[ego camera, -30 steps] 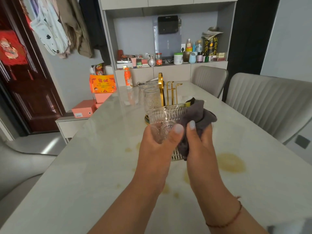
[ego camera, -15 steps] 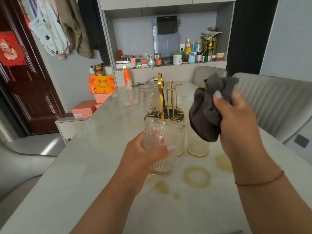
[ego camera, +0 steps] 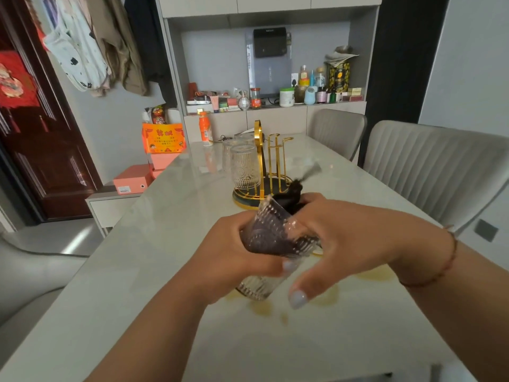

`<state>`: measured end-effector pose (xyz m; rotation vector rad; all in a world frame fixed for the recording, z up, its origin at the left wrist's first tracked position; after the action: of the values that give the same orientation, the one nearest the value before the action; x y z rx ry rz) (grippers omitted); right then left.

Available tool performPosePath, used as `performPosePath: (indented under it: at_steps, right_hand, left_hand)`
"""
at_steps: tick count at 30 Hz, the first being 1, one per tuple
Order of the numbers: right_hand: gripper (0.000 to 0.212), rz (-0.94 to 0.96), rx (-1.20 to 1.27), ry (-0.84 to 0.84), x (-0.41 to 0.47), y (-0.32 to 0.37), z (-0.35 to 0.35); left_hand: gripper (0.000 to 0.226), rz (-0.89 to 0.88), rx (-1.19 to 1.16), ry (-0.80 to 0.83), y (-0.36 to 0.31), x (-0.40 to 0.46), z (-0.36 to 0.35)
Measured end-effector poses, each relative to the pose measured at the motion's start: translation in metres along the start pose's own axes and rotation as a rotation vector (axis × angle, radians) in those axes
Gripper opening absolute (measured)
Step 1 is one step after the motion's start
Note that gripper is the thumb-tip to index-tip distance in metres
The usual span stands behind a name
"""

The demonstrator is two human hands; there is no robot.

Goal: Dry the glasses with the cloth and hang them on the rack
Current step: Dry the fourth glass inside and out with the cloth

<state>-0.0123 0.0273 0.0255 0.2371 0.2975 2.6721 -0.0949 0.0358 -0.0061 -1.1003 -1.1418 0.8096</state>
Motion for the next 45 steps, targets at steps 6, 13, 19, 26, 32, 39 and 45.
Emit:
performPosePath:
  at_steps: [6,13,19,26,32,39,45]
  right_hand:
    - [0.048,0.005,0.272,-0.199,-0.013,-0.007,0.031]
    - [0.060,0.054,0.128,-0.458,-0.033,-0.005,0.064]
    - [0.063,0.138,-0.200,-0.091,-0.015,0.024,0.022]
    - [0.043,-0.051,-0.055,-0.015,-0.014,-0.002,0.007]
    - [0.027,-0.048,-0.069,-0.030,-0.017,-0.008,-0.003]
    - [0.019,0.124,-0.634,-0.294,-0.015,0.012,0.006]
    - [0.066,0.062,-0.826,-0.164,-0.004,0.010,0.004]
  left_hand:
    - [0.059,0.089,-0.180,0.049,0.005,-0.001,0.004]
    - [0.065,0.119,-0.398,0.204,-0.003,-0.003,-0.004]
    - [0.058,0.240,-0.508,0.382,-0.004,-0.007,-0.026]
    - [0.059,0.376,-0.542,0.457,0.006,-0.005,-0.043]
    - [0.066,0.409,-0.499,0.265,0.023,-0.002,-0.017]
    - [0.074,0.607,-0.558,0.058,0.053,-0.020,-0.012]
    - [0.046,0.207,-0.455,-0.220,0.027,-0.003,0.011]
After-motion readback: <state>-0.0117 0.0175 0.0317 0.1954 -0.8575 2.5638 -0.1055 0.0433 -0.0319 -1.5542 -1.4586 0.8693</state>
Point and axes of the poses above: each hand's wrist, its own x-axis towards the middle knuckle, its own z-axis out of the back of the hand, y = z × x, the point moved 9 cm from there along x, towards the middle knuckle, and after that the axes turned 12 degrees about -x, right-handed, at the moved point
